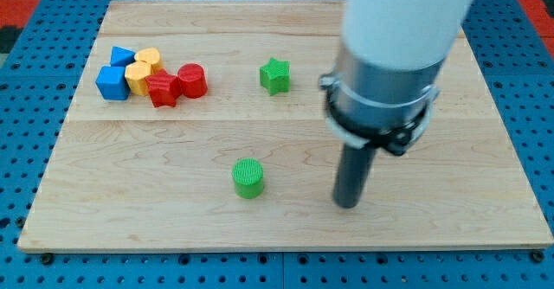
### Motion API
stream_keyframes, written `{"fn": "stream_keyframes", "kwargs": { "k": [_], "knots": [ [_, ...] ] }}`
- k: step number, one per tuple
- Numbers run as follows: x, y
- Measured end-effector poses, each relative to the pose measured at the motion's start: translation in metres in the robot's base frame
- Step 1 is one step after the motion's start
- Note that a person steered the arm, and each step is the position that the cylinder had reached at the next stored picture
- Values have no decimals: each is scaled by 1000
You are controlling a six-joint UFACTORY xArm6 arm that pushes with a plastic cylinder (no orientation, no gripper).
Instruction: Move the green circle to the bottom of the green star
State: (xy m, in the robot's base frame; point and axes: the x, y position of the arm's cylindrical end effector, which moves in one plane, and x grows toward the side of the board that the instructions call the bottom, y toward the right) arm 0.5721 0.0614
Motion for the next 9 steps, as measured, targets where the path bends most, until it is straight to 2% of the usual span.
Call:
{"fn": "stream_keyframes", "kwargs": {
  "k": [2, 4, 5, 6, 7, 8, 9],
  "knots": [
    [9, -50],
    [-11, -112],
    [-1, -119],
    [-32, -124],
    [-93, -74],
    [-157, -52],
    [-97, -43]
  ]
}}
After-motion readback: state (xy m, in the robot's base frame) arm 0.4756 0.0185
